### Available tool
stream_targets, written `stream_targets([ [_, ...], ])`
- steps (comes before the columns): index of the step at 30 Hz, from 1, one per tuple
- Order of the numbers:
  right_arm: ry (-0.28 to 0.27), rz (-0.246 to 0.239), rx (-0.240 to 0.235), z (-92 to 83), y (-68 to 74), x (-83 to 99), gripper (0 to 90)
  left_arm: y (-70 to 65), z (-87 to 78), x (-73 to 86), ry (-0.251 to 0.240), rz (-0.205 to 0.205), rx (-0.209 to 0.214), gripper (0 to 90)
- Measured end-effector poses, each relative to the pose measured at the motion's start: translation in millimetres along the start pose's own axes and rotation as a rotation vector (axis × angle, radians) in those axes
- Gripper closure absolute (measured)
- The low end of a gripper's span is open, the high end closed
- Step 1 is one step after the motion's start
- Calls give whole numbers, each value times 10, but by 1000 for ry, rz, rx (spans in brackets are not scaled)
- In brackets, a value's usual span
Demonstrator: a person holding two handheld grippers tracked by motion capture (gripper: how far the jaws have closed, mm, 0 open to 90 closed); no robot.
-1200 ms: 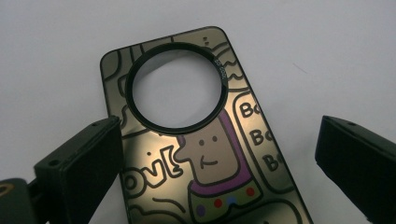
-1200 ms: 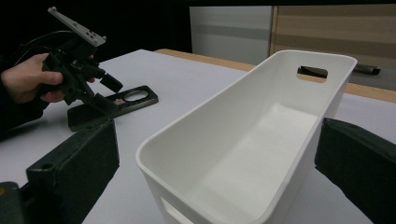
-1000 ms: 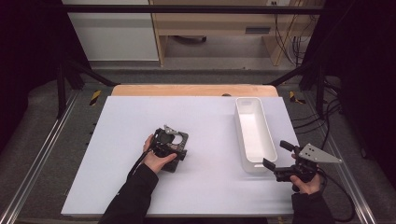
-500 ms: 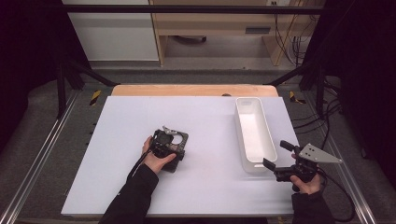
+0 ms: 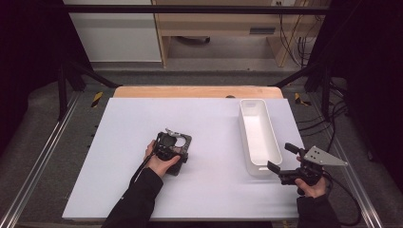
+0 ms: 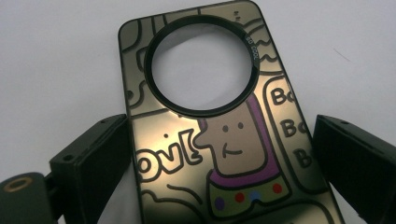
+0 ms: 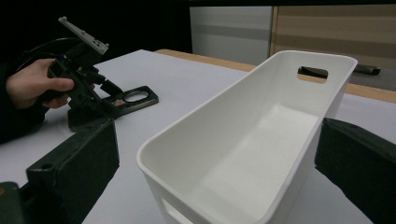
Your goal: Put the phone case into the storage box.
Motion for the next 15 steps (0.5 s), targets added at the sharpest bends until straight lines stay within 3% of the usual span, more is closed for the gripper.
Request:
stream_targets([
  [15,2,-2,-3,6,6,3,3,4,-25,5,9,-19,-9,79],
])
Point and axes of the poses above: each handheld gripper's, and its own axes: z roughly forward along the jaws, x roughly out of its underside, y roughly to its left, the point moved 7 cm from there along z, roughly forward along the jaws, and after that the axes turned 8 degrees about -z, right-handed, at the moved point
